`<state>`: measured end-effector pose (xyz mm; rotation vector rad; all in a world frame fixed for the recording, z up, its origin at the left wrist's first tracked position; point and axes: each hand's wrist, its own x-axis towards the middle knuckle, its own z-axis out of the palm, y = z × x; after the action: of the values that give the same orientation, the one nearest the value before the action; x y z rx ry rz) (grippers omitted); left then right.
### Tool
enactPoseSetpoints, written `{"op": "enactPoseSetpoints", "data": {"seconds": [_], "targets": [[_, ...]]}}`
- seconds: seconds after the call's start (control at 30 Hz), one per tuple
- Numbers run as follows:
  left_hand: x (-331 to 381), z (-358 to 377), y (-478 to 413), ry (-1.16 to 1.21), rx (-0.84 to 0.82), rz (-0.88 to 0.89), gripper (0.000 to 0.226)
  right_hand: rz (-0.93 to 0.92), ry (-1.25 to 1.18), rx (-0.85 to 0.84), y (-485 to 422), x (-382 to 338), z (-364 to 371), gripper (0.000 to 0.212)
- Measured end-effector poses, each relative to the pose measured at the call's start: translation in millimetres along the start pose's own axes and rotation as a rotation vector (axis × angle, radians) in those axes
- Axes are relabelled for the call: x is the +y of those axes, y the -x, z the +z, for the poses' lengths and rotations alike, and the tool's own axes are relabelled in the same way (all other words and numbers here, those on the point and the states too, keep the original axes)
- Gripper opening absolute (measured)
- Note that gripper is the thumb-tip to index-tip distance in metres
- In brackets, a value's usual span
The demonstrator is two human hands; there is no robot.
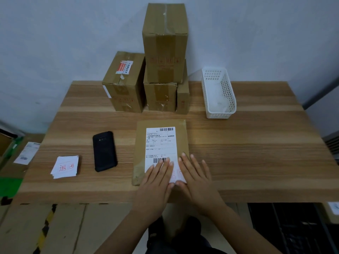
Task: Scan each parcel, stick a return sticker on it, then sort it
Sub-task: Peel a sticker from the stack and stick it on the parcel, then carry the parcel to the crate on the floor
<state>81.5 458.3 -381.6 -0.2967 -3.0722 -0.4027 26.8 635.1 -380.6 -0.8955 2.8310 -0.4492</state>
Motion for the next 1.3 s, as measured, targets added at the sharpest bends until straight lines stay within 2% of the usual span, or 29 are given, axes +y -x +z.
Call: {"op": "enactPoseSetpoints", "data": {"seconds": [0.17,0.3,0.37,0.43,0.53,0.7,0.8,0.87,0.93,1.1,1.3], "targets": [[-15.2,-18.5,1.7,0.218,0.044,-0.108,0.067,0.106,-0.369,-0.025,2.8,-2.6,-12.8,0.09],[-35.0,-30.5,5.0,0.332,0.067,-0.313,0.105,0.336,-0.664,-0.063,-1.4,-12.3,-17.9,0.114],[-40.2,-35.5,4.6,0.485,0.044,-0.451,0.125,0.432,-0.795,-0.09,-6.9,-13.6,-12.3,0.121],[-40.2,-36.9,3.7,0.676,0.006,-0.532,0.134,0.474,-0.867,-0.085,-10.3,-13.6,-5.8,0.117],[-43.1,-31.0,0.6,0.751,-0.001,-0.545,0.14,0.504,-0.871,-0.013,-8.6,-16.4,-3.7,0.097],[-27.1,-33.6,-10.8,0.786,-0.025,-0.416,0.138,0.562,-0.903,0.138,20.5,-21.6,-25.1,0.101],[4.3,-43.3,-21.8,0.88,0.006,-0.285,0.119,0.607,-0.887,0.277,45.7,-17.7,-45.8,0.091],[27.9,-45.6,-32.2,0.895,-0.015,-0.205,0.121,0.648,-0.894,0.362,67.3,-10.4,-60.5,0.086],[56.2,-47.3,-40.8,0.904,-0.045,-0.124,0.131,0.681,-0.886,0.451,94.5,-0.7,-75.0,0.083],[156.0,-53.2,-44.6,0.894,-0.104,0.094,0.137,0.762,-0.84,0.683,186.5,21.3,-112.2,0.078],[307.7,-27.2,-14.1,0.879,-0.173,0.296,0.135,0.879,-0.769,0.875,337.4,56.9,-133.2,0.103]]}}
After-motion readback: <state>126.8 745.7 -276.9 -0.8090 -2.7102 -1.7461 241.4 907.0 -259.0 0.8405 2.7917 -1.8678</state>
